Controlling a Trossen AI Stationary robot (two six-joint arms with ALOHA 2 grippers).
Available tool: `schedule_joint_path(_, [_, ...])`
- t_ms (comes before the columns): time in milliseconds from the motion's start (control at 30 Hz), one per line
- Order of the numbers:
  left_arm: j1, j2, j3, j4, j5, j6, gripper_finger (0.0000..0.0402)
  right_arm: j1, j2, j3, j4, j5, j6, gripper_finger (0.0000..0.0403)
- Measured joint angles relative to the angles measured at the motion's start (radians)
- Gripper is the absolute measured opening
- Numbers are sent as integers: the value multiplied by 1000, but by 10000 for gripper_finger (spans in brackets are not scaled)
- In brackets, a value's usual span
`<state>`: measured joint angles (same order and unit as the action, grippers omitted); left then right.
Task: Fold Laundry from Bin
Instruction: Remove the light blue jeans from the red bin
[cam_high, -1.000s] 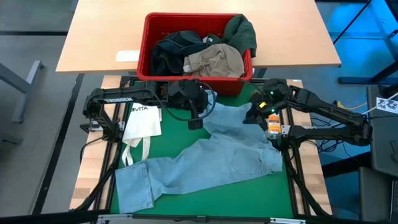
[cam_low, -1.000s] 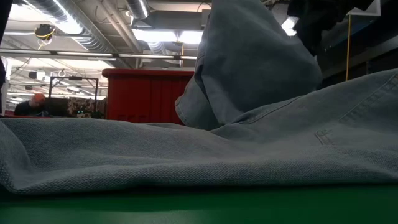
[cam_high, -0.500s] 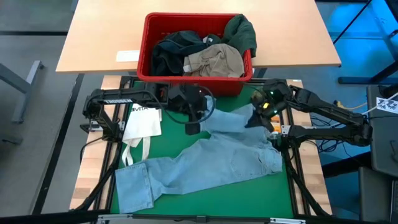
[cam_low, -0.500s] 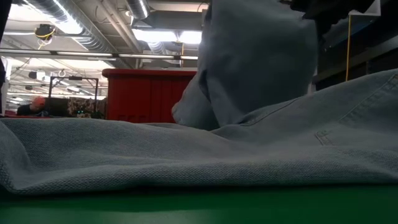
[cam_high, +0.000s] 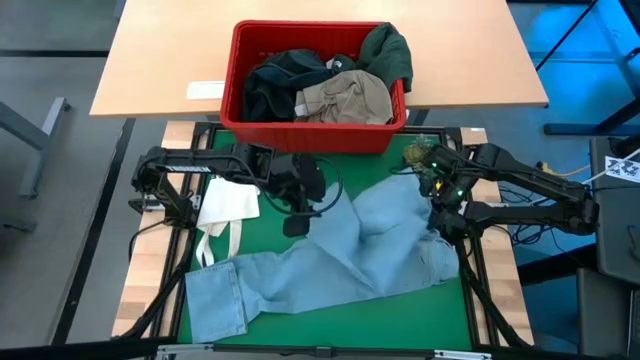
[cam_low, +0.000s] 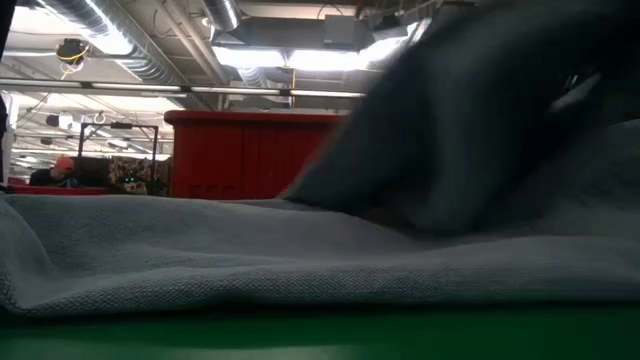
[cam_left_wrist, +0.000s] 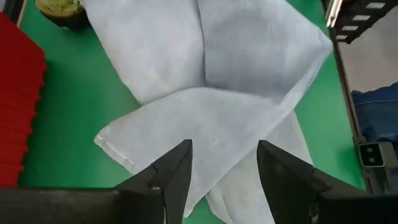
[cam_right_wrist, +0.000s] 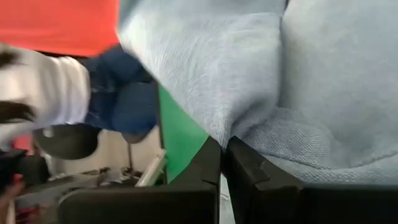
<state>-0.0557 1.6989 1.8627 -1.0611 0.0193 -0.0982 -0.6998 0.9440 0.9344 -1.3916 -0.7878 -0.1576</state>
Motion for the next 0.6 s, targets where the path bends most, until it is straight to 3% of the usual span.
schedule_joint_path(233, [21,0,-129,82,-2,-3,153,0,0,0,-13,65,-2,5])
schedule_joint_path(600, [98,0,-425,415,-88,-24,140,0,0,0,-13,70,-2,6])
